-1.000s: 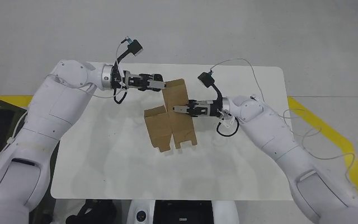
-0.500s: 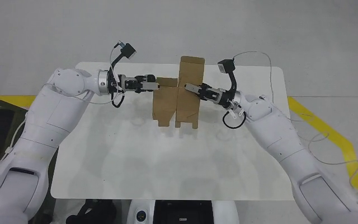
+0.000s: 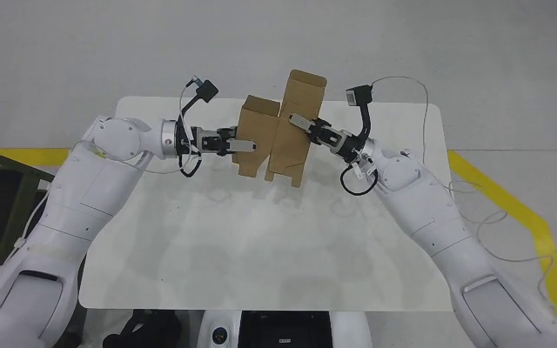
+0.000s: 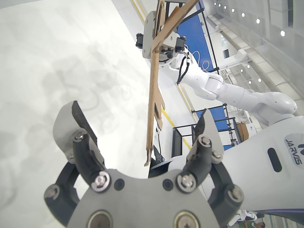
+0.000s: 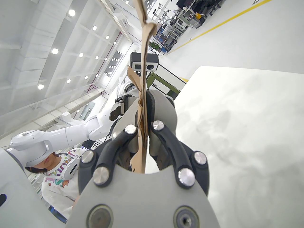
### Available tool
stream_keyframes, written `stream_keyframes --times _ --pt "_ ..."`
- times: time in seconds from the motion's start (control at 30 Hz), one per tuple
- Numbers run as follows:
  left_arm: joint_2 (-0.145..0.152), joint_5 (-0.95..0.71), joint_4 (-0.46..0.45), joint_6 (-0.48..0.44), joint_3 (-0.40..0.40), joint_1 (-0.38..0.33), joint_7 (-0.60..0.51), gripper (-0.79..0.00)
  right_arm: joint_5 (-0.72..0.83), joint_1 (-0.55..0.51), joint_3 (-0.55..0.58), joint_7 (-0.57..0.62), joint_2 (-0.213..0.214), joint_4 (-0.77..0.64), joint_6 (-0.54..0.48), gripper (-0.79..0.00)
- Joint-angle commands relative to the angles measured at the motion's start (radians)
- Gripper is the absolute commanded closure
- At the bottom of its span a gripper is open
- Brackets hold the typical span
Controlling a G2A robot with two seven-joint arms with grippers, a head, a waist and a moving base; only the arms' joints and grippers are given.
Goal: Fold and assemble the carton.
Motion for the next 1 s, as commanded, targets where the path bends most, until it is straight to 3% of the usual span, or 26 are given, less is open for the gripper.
stream_keyframes --times 0.0,0.57,0.6,0.63,0.67,0.7,0.97 --pt "-0.001 -0.007 -0.002 0.009 -0.003 0.007 -0.001 0.0 -0.003 -0.003 0.004 0.004 -0.002 -0.004 0.003 0.0" --pt "-0.011 -0.027 0.002 0.022 -0.02 0.019 -0.051 0.0 -0.001 -0.017 0.042 0.043 -0.015 -0.006 0.014 0.0" --pt "-0.012 -0.027 0.002 0.023 -0.021 0.02 -0.053 0.0 -0.002 -0.018 0.045 0.044 -0.016 -0.006 0.015 -0.065" --pt "-0.012 -0.026 0.002 0.025 -0.022 0.02 -0.054 0.0 -0.002 -0.019 0.048 0.047 -0.016 -0.007 0.016 -0.299" --pt "-0.013 -0.028 0.002 0.027 -0.023 0.021 -0.056 0.0 -0.002 -0.021 0.051 0.05 -0.016 -0.008 0.017 -0.736" --pt "-0.013 -0.028 0.001 0.028 -0.025 0.021 -0.058 0.0 -0.002 -0.022 0.055 0.051 -0.016 -0.009 0.018 -0.785" --pt "-0.007 0.027 0.038 0.123 -0.045 -0.022 -0.133 0.0 -0.022 -0.053 0.135 0.104 0.008 -0.012 0.015 -0.785"
